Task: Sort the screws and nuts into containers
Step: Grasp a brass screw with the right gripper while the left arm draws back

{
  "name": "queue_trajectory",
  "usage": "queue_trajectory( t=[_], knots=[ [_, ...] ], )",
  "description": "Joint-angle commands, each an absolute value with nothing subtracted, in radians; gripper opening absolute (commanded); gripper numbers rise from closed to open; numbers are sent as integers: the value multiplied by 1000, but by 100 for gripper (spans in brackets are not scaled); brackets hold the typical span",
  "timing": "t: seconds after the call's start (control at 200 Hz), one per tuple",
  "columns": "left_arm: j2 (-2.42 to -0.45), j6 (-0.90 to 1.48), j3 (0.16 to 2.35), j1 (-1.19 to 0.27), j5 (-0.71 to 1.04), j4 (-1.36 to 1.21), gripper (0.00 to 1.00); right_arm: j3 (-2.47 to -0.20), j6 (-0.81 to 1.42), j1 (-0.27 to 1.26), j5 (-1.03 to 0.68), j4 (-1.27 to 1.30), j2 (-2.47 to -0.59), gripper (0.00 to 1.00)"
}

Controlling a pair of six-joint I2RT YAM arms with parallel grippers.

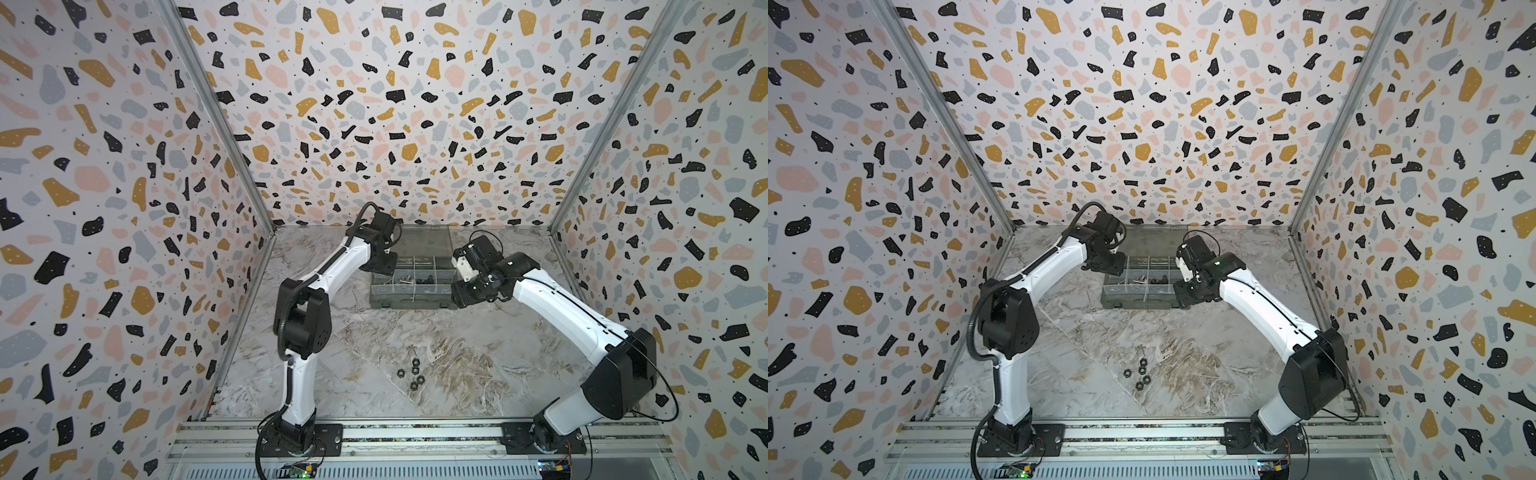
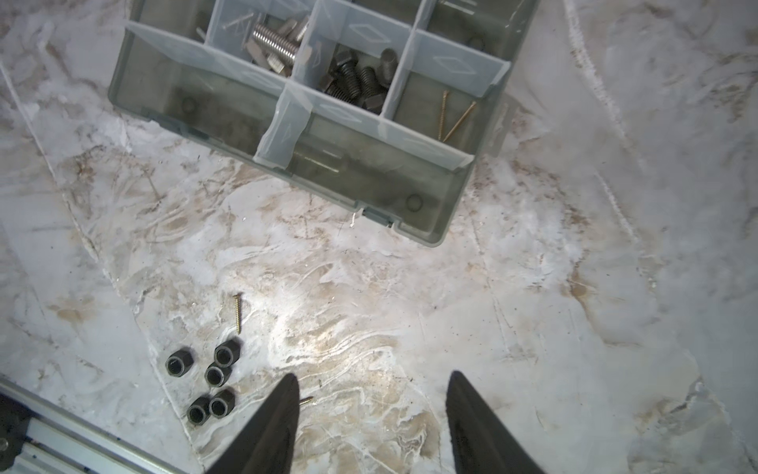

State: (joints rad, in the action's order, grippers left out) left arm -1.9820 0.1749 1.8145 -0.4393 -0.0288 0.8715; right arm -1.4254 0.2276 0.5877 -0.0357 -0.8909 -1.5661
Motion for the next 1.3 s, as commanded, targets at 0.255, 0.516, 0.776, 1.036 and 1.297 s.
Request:
queue_trajectory(
  t=[0.255,0.516,0.776,1.036,1.297],
  knots=[
    [-1532,229,1349,-385,-92,683,68,-1406,265,738,-88,-855,-1654,50],
    [-1233,251,1095,-362,-120,632,87,-1392,285,829,-122,-784,-1762,38],
    [-1071,263,1023,-344,-164,689,98,-1401,297,882,-161,-732,-1881,30],
    [-986,284,979,-342,-83,714,100,-1395,318,911,-175,-711,-1937,29],
    [-958,286,960,-342,-82,738,100,-1405,334,914,-160,-716,-1974,20]
  ],
)
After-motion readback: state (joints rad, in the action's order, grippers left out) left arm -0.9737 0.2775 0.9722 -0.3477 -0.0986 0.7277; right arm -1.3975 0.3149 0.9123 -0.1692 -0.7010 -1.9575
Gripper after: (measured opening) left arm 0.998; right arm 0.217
